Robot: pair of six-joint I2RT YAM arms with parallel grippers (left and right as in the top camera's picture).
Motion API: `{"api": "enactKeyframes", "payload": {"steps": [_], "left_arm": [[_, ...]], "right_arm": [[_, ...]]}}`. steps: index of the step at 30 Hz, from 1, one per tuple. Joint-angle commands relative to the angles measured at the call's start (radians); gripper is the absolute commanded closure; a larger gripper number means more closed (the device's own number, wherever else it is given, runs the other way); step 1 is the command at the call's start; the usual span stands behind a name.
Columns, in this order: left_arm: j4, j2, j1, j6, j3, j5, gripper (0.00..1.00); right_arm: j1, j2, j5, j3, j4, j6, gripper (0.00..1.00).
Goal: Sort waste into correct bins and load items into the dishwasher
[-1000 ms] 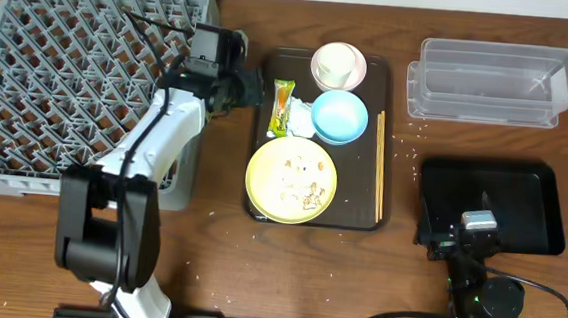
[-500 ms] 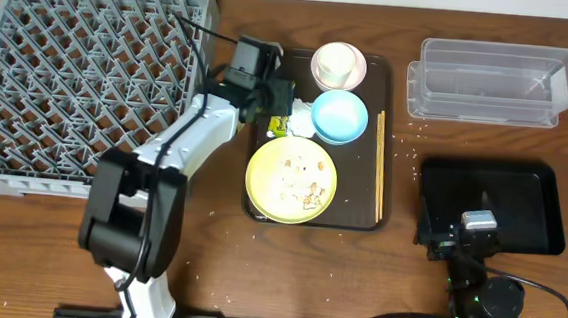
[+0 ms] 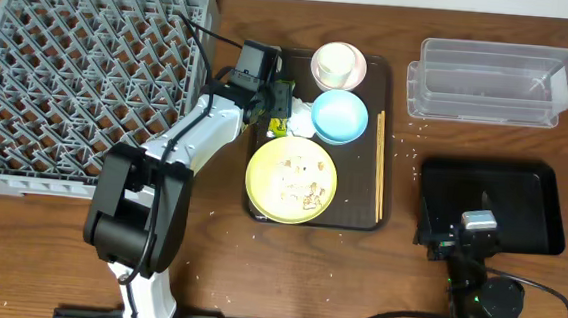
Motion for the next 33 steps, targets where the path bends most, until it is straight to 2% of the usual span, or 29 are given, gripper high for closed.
{"api": "enactKeyframes", "payload": {"steps": [1, 33], "left_arm": [[-0.004, 0.003, -0.002, 0.012, 0.018, -0.009, 0.42], [0.001, 0.067, -0.018, 0.012, -0.012, -0.008, 0.41]], "right_arm": [[-0.009, 0.0, 0.006, -0.001, -0.005, -0.006, 0.01], [-0.009, 0.0, 0.006, -0.001, -0.005, -0.006, 0.01]]}}
